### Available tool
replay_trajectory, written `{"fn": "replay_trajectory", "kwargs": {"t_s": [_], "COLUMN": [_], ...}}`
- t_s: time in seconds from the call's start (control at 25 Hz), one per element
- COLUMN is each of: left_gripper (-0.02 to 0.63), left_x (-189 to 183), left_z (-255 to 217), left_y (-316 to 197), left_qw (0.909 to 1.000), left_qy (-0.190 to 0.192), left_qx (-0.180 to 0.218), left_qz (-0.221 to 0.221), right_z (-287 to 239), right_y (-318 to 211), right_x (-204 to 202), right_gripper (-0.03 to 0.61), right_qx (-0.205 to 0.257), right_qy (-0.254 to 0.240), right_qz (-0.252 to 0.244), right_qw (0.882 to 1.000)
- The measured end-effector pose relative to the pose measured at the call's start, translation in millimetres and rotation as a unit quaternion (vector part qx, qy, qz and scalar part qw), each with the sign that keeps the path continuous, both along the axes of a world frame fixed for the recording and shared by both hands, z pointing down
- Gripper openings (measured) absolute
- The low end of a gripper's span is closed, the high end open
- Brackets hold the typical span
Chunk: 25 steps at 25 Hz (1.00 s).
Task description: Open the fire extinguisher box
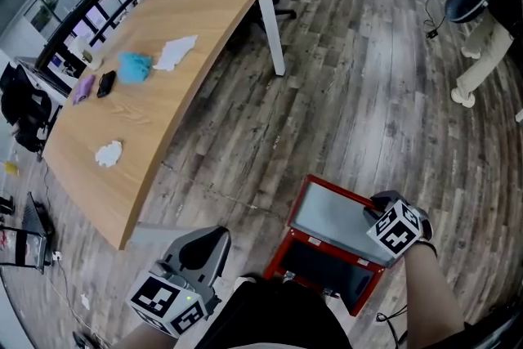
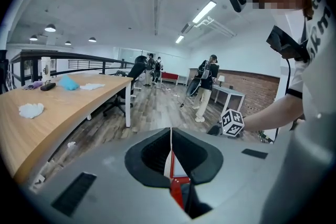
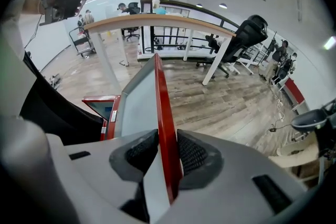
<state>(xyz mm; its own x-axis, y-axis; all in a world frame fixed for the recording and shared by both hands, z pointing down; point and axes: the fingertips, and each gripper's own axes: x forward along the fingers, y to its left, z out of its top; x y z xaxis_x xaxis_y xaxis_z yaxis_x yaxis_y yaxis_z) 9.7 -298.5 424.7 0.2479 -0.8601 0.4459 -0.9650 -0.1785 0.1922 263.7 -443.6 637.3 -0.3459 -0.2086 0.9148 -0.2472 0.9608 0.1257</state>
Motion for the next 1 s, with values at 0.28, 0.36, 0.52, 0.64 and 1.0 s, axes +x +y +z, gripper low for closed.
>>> {"fn": "replay_trajectory", "kwargs": {"t_s": [0.28, 0.36, 0.52, 0.64, 1.0], "left_gripper": [0.011, 0.011, 0.011, 0.011, 0.011], "left_x": [-1, -3, -10, -14, -16], "left_z": [18, 22, 26, 26, 23], "left_y": [0, 2, 4, 5, 2], "left_qw": [0.9991, 0.9995, 0.9995, 0.9994, 0.9994], "left_qy": [-0.034, -0.019, -0.005, -0.006, 0.000], "left_qx": [-0.017, -0.024, -0.032, -0.031, -0.031], "left_qz": [0.019, 0.010, -0.007, -0.011, -0.016], "right_z": [11, 13, 16, 14, 12], "right_y": [-9, -9, -11, -11, -11], "right_x": [0, 0, 0, 0, -2], "right_gripper": [0.106, 0.106, 0.106, 0.106, 0.109], "right_qx": [-0.021, -0.024, -0.033, -0.042, -0.047], "right_qy": [-0.005, -0.007, -0.008, -0.010, -0.008], "right_qz": [-0.003, -0.005, -0.004, -0.001, 0.003], "right_qw": [1.000, 1.000, 0.999, 0.999, 0.999]}}
